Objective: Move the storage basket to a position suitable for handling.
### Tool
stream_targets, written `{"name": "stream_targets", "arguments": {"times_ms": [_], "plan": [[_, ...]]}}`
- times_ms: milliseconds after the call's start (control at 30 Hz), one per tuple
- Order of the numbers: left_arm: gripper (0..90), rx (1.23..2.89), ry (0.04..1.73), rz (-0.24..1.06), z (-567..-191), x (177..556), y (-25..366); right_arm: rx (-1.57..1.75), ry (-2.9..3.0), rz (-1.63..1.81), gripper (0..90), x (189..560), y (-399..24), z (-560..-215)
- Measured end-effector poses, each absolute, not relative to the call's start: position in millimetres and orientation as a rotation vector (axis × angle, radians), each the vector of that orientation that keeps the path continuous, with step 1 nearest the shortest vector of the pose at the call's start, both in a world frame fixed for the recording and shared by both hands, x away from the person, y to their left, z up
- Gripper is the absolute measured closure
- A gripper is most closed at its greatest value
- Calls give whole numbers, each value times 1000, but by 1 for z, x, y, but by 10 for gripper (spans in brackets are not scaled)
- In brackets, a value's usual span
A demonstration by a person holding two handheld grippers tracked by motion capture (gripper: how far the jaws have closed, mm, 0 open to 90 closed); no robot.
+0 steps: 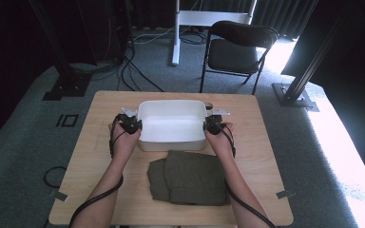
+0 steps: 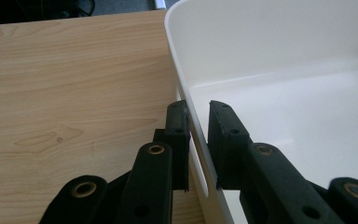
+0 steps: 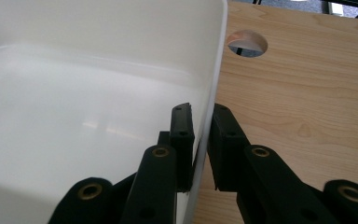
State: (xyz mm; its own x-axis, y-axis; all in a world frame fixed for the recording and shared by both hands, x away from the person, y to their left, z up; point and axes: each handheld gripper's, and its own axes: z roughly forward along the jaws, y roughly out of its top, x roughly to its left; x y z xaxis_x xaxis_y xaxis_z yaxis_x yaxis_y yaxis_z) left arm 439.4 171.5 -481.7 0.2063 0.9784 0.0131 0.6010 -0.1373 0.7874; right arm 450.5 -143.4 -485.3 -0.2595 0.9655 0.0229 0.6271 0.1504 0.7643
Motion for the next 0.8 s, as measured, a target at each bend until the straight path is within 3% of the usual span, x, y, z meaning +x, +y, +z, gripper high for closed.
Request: {"name": "stream_targets", "arguments": {"times_ms": [800], "plan": [[801, 1878, 1425, 706, -481, 454, 125, 1576, 1897, 917, 817, 450, -188, -485]]}}
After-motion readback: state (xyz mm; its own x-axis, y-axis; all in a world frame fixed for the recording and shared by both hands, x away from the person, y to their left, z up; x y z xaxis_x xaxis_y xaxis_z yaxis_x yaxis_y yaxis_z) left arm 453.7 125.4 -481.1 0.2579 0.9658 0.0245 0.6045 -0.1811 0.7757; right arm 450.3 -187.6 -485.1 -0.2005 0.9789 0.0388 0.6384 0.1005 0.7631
